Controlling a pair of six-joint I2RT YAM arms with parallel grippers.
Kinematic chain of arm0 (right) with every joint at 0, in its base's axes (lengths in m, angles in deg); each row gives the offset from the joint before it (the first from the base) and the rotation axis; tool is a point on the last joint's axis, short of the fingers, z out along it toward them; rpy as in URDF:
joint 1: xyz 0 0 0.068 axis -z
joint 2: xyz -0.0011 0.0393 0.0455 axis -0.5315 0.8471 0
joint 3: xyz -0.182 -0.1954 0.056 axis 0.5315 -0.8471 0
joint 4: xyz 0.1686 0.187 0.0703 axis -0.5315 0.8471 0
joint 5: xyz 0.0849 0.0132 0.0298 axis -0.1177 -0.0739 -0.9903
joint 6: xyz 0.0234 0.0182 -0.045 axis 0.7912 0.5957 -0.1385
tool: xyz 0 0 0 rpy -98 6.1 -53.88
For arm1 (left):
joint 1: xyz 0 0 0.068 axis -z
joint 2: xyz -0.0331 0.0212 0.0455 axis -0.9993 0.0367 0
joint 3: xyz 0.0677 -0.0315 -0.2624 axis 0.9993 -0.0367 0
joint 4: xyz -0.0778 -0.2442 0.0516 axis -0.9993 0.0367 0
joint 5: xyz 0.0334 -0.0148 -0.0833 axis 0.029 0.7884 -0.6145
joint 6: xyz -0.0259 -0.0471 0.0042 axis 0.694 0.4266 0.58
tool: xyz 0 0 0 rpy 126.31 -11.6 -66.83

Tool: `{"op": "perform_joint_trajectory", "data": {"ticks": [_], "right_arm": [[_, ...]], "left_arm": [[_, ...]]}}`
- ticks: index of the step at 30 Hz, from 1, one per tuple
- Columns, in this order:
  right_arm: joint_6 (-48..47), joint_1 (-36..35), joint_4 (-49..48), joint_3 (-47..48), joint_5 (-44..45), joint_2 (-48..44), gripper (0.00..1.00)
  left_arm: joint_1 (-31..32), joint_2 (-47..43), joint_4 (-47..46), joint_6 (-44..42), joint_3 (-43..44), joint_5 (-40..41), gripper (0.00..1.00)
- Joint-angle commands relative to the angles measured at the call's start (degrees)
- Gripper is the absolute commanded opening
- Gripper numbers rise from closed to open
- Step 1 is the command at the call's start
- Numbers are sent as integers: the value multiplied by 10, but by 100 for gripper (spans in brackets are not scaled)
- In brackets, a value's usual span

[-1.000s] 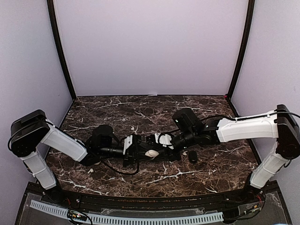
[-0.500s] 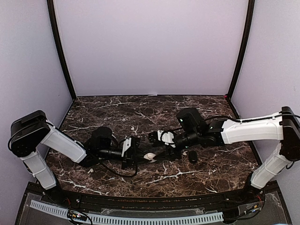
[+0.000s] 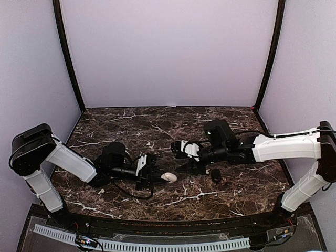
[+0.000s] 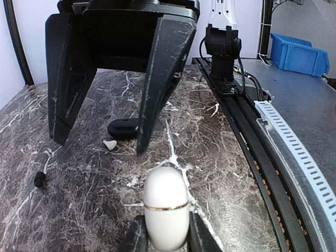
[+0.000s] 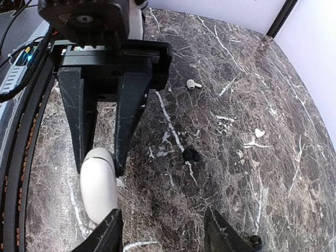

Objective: Insert the wireless bluetooth earbuds into the charging case
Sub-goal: Open the charging case.

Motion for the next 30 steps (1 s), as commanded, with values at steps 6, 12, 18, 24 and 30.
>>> {"op": "perform_joint_trajectory", "data": {"ticks": [6, 12, 18, 24, 30], "right_arm": [[32, 23, -35, -17, 13, -42, 51], [49, 36, -56, -39, 11, -67, 51], [59, 47, -72, -53, 15, -85, 51], [68, 56, -104, -75, 24, -107, 51], [74, 59, -122, -85, 26, -122, 51]], "left_arm": [[4, -5, -11, 8, 6, -18, 19], [4, -9, -4, 5, 8, -14, 19], [4, -7, -5, 10, 11, -17, 19], [4, -7, -14, 13, 7, -16, 19], [4, -11, -12, 15, 7, -16, 19]]}}
